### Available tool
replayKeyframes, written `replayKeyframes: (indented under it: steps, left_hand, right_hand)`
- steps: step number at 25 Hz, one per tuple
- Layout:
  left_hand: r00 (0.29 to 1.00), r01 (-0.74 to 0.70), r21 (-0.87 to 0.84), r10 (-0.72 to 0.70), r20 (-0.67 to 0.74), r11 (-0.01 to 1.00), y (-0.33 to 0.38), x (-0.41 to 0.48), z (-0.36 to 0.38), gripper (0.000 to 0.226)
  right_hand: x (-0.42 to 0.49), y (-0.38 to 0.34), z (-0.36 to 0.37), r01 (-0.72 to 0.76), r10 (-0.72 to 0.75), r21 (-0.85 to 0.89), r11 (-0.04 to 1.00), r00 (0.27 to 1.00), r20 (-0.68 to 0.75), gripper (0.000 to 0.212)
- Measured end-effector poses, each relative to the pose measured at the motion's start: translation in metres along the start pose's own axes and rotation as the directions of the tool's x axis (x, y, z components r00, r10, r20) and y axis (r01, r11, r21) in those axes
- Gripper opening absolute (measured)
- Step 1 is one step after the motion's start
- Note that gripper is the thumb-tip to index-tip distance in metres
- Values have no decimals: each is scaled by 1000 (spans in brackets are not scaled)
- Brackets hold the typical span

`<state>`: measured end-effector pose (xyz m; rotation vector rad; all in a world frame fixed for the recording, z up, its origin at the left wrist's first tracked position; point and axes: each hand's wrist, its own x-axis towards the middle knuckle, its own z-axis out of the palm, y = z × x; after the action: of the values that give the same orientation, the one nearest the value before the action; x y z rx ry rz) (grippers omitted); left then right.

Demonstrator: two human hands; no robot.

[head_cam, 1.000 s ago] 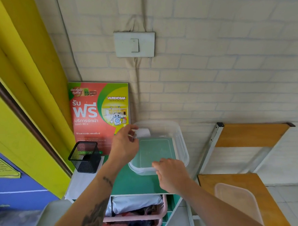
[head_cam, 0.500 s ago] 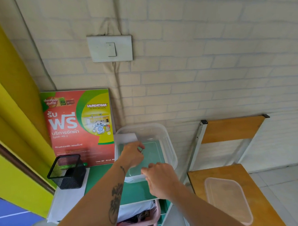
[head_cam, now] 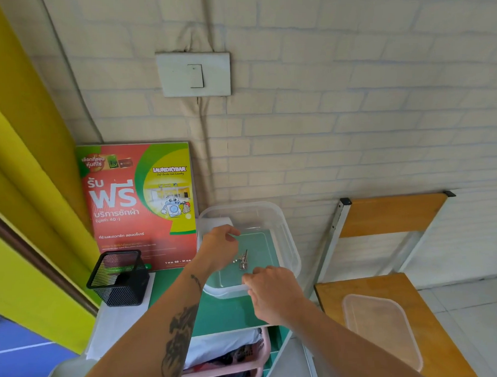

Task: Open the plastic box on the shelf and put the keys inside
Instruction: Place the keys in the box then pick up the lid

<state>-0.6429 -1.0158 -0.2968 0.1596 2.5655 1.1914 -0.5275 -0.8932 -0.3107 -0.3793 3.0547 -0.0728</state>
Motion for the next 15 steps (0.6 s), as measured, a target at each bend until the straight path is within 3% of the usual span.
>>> replayKeyframes:
  steps: [6, 9, 12, 15]
  left_hand:
    - [997, -72, -100, 72, 1, 992, 7, -19, -12, 29]
    - [996, -94, -190, 90, -26, 977, 20, -30, -11, 26]
    - [993, -117, -300, 109, -44, 947, 41, -43, 4, 27]
    - [989, -142, -359, 150, -6, 923, 68, -58, 37, 28]
  right_hand:
    - [-3, 3, -15, -11, 5, 148, 989, 999, 43, 24]
    - [-21, 12, -33, -19, 35, 265, 964, 998, -57, 37]
    - [-50, 43, -48, -75, 158, 389, 918, 970, -185, 39]
    - [-86, 99, -47, -178, 301, 460, 870, 931, -208, 39]
